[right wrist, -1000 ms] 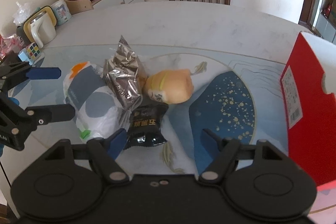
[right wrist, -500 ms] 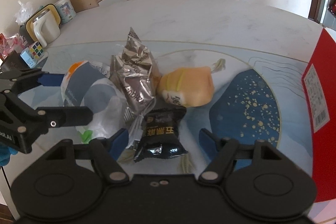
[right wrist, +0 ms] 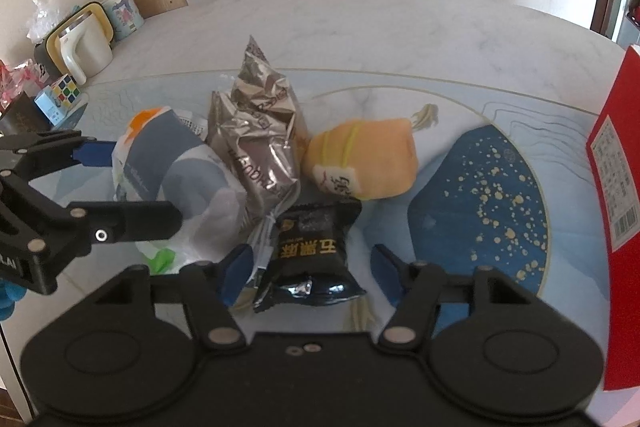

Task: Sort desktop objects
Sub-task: 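Grasp the bread bag with left gripper while right gripper grasps black snack packet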

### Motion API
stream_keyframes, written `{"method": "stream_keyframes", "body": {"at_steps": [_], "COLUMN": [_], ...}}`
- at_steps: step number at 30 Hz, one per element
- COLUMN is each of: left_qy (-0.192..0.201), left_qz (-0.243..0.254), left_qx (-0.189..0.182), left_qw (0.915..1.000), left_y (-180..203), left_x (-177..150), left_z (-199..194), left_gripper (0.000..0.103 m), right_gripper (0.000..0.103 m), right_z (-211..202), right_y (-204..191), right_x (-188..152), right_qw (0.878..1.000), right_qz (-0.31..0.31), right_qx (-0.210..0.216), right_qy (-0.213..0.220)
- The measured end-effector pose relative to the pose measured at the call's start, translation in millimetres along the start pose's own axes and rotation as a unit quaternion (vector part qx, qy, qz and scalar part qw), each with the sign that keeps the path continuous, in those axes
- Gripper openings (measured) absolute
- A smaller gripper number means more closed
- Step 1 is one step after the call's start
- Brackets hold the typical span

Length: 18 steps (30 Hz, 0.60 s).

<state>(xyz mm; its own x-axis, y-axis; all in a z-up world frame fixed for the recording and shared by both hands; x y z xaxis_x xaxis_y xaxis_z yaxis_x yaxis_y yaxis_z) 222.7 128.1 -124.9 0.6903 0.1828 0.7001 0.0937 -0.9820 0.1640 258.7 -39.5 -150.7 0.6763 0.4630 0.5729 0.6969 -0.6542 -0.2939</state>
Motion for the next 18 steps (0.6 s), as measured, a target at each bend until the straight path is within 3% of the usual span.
{"method": "stream_keyframes", "body": {"at_steps": [10,18], "left_qy": [-0.001,-0.008], "left_qz": [-0.008,-0.016], "left_qx": [0.010,0.027], "left_qw": [0.9999,0.9995], "left_y": [-3.7,-5.1], "left_x": [-0.8,-3.3], "left_z": [-4.8,-7.8], "left_gripper": [0.069,0.048], "right_gripper": [0.047,0.043], "right_z": [-3.0,-8.1], "right_y": [-2.6,-2.3], "right_x": [0.3,-1.6], "right_qw": [1.000,1.000], "right_qz": [-0.002,0.003], "right_qx": [0.001,-0.004], "right_qy": [0.007,0.014]}}
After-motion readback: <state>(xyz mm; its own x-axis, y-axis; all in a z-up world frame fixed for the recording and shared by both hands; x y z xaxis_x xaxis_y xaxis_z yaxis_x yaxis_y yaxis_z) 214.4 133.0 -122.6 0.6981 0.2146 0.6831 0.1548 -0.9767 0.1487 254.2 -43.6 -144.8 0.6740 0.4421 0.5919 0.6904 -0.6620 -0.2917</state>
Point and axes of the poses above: each gripper's, at about its wrist camera, not at the fingertips, and z roughly the way its jaws point, y to its right, x to its top, the point moved 3 cm from there along z, roughly the way its jaws point, and after that the axes turned 7 degrees about x, right-handed, at the moved point
